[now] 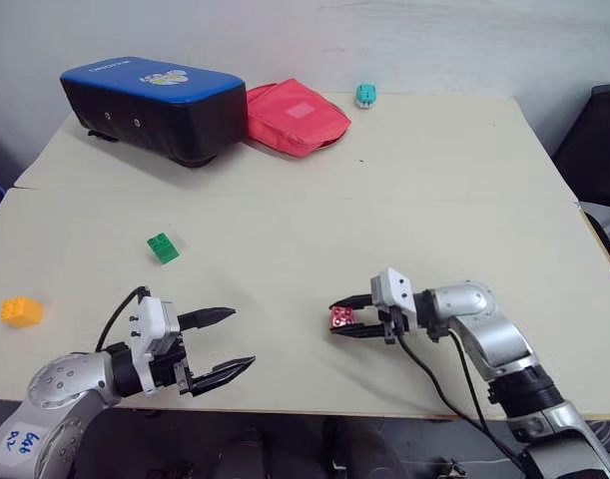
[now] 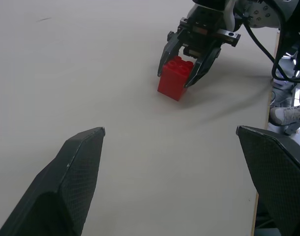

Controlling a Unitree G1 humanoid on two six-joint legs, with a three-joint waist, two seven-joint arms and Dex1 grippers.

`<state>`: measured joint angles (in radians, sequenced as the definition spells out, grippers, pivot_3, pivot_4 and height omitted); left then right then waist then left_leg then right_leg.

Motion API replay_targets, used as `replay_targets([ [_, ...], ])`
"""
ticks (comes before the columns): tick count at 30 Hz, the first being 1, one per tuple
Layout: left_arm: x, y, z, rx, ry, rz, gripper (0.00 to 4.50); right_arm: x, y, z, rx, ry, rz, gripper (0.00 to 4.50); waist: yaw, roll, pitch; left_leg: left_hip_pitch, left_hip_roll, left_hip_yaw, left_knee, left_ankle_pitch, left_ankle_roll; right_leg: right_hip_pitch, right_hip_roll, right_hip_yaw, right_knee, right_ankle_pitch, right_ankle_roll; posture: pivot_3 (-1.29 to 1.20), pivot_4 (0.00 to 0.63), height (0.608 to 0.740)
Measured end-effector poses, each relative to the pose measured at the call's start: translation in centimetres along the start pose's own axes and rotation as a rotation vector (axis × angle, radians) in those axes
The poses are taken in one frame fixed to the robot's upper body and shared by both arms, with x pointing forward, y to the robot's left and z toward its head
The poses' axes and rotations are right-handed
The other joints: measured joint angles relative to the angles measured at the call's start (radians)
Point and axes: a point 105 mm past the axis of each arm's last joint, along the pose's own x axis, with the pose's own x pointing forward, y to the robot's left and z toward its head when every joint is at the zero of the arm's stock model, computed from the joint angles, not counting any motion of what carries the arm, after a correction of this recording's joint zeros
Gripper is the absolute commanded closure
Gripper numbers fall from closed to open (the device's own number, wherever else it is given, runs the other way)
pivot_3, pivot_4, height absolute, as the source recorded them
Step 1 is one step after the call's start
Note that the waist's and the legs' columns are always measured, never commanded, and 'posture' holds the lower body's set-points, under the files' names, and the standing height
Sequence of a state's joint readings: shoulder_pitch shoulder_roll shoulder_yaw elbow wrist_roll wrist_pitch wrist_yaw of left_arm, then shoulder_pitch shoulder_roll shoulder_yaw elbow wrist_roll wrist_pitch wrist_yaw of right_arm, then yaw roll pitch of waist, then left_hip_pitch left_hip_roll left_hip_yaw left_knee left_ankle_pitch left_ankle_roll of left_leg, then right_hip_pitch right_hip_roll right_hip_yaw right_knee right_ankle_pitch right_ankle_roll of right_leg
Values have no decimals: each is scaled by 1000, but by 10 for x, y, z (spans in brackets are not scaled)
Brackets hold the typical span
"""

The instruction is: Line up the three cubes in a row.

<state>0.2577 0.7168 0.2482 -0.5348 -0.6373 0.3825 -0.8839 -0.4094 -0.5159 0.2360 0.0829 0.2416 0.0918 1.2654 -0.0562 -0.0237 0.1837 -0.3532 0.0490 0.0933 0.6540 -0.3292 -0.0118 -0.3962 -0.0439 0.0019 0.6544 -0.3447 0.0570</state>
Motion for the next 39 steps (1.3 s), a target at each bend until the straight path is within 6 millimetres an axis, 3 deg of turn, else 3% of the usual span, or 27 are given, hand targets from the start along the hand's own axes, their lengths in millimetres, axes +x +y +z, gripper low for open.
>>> replay_targets([
  [5,-6,4,0,8,13,41,0,1,-4,-3,-12,-42,-12,1319,-1,0,0,0,0,0,0,0,0,0,0,0,0,0,0,0,150,740],
  [9,-26,18,-2,-32,-27,213,0,-7,-11,17,-56,-160,-47,20,0,0,0,0,0,0,0,0,0,0,0,0,0,0,0,0,150,740],
  [16,-88,39,-30,-162,-48,601,0,-35,3,31,-40,-264,-60,20,3,0,0,0,0,-1,0,-1,2,1,-1,-1,-2,0,0,0,150,740],
  [21,-171,32,-50,-214,-114,1058,0,-85,8,23,-51,-372,-257,20,3,-2,0,0,0,0,-1,-2,3,2,0,-1,-5,0,0,0,150,740],
  [25,-188,26,-64,-248,-150,1195,0,-98,17,-1,-54,-324,-357,20,10,-3,-1,2,-1,0,0,-2,4,4,-1,0,-4,0,0,0,150,740],
  [29,-175,47,-56,-229,-205,1208,0,-99,21,-11,3,-326,-364,20,20,-3,-1,2,-1,0,1,-2,4,4,-1,0,-1,0,0,0,150,740],
  [35,-97,96,10,-189,-379,1138,0,-89,9,15,-84,-395,-403,20,29,-4,-1,1,-1,-1,1,-1,1,4,-1,0,-1,1,2,0,150,740],
  [39,-44,121,30,-300,-432,1235,0,-82,3,27,-90,-410,-406,20,29,-3,-2,0,0,0,2,1,-3,3,1,0,-2,2,3,0,150,740],
])
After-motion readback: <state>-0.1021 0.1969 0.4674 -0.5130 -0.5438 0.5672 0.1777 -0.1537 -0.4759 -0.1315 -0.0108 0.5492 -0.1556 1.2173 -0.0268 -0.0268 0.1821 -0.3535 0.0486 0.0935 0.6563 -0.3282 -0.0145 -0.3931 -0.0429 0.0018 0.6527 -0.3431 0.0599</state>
